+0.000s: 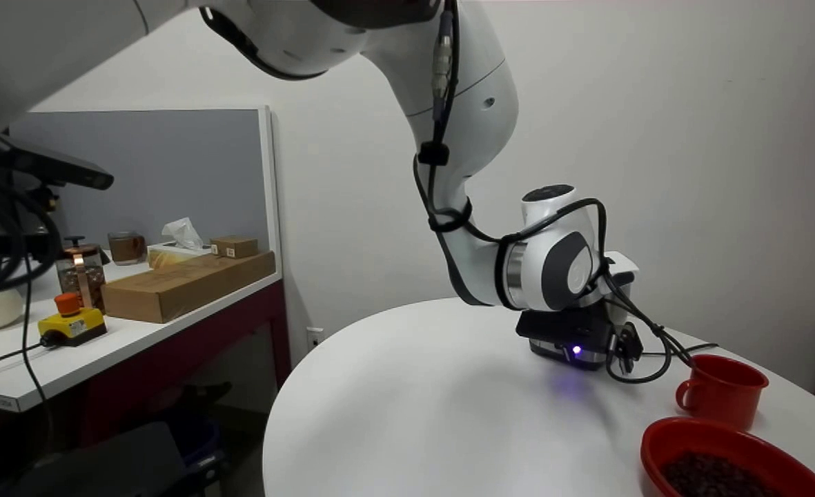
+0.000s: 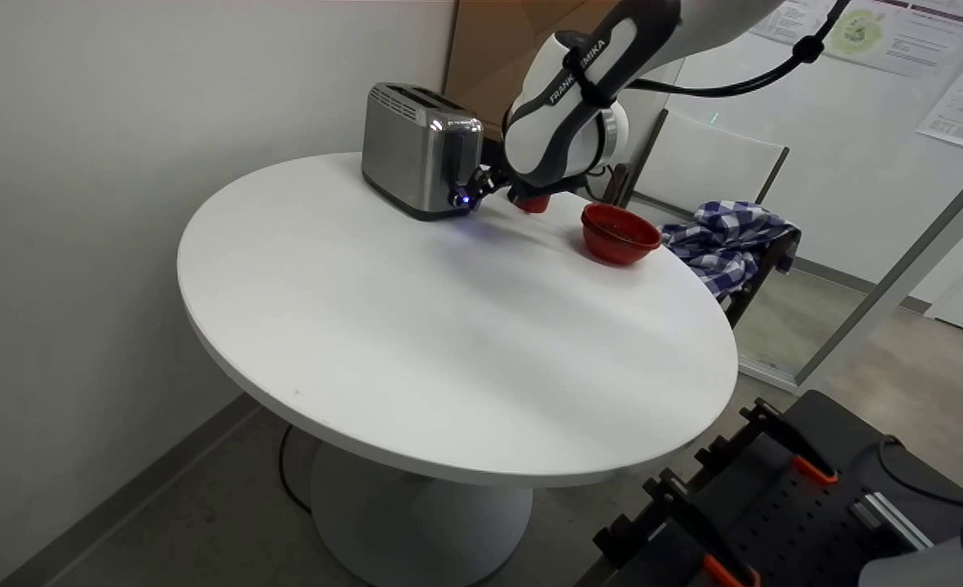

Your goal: Turn off the toaster

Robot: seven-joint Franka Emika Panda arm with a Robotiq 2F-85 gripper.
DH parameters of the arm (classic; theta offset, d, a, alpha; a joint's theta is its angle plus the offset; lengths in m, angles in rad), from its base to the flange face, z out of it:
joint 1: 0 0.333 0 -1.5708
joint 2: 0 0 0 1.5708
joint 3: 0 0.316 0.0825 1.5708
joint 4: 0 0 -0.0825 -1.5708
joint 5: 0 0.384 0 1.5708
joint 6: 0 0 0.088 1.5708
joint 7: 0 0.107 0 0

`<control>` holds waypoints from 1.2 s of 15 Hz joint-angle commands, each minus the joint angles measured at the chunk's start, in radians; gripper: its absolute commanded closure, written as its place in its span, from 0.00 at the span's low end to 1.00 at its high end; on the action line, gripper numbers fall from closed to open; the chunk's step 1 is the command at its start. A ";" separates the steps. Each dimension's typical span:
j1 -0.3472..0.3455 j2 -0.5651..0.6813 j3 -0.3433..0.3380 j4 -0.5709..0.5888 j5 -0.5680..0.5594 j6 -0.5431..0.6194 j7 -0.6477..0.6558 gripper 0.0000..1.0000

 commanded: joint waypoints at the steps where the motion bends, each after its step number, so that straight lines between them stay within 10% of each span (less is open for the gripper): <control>1: 0.022 0.035 -0.022 0.026 0.048 0.094 -0.016 0.00; 10: 0.030 0.070 -0.023 0.013 0.124 0.262 -0.012 0.00; 18: -0.071 -0.005 0.120 0.003 0.115 -0.106 -0.118 0.00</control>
